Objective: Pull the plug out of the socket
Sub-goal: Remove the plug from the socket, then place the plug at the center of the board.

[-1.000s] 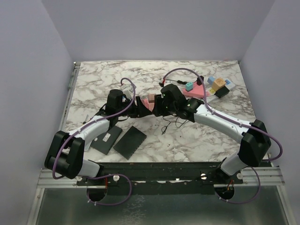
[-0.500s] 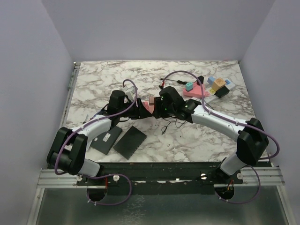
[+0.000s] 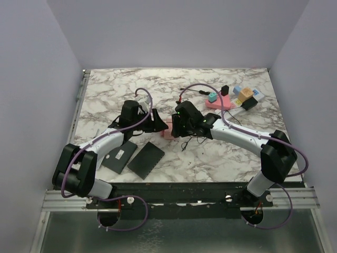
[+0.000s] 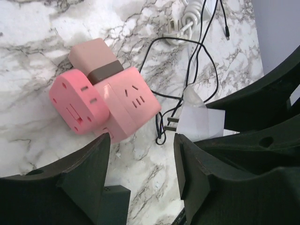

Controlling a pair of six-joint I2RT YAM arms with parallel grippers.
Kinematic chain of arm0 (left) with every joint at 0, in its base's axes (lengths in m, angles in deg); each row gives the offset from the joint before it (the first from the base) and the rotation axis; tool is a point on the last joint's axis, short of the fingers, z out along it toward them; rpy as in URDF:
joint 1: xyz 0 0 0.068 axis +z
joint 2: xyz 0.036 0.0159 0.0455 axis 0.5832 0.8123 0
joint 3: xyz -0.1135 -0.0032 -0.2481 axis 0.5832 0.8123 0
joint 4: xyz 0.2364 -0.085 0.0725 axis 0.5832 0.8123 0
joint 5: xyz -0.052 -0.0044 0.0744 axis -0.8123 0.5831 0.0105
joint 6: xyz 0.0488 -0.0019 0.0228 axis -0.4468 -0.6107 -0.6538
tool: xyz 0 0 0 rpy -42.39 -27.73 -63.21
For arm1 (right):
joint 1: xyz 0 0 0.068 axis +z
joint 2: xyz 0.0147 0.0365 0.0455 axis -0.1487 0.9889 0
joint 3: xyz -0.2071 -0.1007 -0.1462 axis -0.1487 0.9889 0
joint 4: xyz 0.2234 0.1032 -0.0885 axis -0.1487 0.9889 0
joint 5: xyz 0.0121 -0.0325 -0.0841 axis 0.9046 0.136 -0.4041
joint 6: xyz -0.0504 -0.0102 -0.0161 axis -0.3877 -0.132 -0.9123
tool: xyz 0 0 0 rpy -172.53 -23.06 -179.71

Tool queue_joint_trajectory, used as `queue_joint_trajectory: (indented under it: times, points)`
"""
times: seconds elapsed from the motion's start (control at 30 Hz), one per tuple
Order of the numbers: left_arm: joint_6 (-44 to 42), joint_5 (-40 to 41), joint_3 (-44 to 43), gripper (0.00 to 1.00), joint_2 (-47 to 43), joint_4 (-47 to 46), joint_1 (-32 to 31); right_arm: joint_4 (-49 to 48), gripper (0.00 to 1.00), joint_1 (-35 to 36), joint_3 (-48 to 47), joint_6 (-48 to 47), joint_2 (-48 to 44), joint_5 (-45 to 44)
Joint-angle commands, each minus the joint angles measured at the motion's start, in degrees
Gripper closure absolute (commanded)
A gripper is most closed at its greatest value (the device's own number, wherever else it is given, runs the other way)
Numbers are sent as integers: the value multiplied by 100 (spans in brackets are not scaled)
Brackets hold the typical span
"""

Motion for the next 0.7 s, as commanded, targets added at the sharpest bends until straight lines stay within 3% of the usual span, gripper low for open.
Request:
queue_joint_trajectory:
  times: [0.0,0.33,0.67]
  points:
    - [-226,212,-225,40,-186,51,39,144,100,66,-27,13,65,-114]
    - [-288,589,-259,39,-343,192,171,-259,100,66,168,-31,-191,234]
    - [-402,1245,-388,19,-1197,529,1707,-1465,100,67,52,-914,-249,1149]
